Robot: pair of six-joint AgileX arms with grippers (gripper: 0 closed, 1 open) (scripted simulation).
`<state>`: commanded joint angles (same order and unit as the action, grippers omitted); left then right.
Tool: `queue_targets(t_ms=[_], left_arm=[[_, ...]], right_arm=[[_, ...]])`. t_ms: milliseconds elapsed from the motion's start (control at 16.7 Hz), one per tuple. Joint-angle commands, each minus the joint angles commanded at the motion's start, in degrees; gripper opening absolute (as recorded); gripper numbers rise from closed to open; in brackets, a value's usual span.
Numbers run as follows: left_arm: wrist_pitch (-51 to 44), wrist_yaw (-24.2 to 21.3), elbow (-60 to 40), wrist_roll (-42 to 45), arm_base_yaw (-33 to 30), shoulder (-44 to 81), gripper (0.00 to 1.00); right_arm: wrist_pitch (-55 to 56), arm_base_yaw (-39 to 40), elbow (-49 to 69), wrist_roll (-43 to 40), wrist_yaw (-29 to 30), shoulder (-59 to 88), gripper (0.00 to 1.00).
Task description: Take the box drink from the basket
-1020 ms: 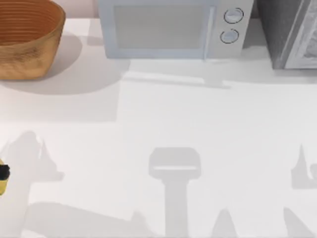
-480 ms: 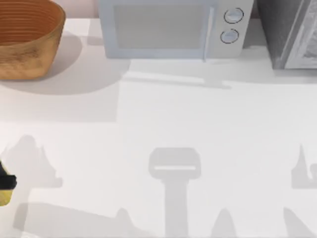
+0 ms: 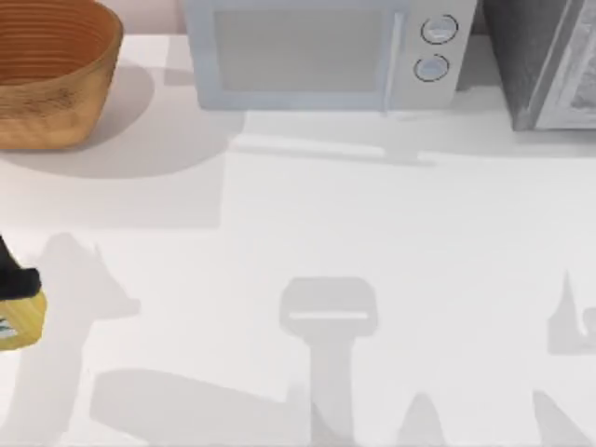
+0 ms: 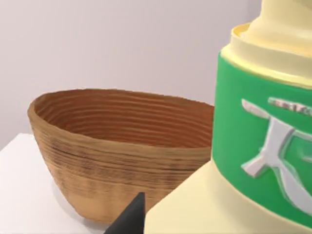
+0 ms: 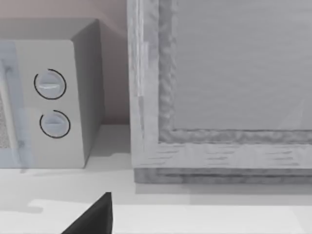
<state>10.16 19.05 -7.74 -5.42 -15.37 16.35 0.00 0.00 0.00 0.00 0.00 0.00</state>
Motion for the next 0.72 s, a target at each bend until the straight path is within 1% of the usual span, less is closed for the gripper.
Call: queue_targets(t_ms=[180, 480, 600, 720], left_arm=[[6.5, 13.7, -5.1, -2.5, -9.8, 11.4, 0.0], [16.8, 39.6, -13.1, -6.1, -26.4, 32.5, 0.0], [20.2, 49.8, -15.7, -7.2, -32.4, 40.9, 0.0], [22.8, 58.8, -17.7, -8.1, -37.5, 48.6, 0.0]], right_arm=[[0.0, 0.0, 0.0, 0.0, 0.0, 0.0, 1.0], [0.0, 0.0, 0.0, 0.0, 0.0, 0.0, 1.0], [0.0, 0.0, 0.0, 0.0, 0.0, 0.0, 1.0], [0.0, 0.0, 0.0, 0.0, 0.0, 0.0, 1.0]])
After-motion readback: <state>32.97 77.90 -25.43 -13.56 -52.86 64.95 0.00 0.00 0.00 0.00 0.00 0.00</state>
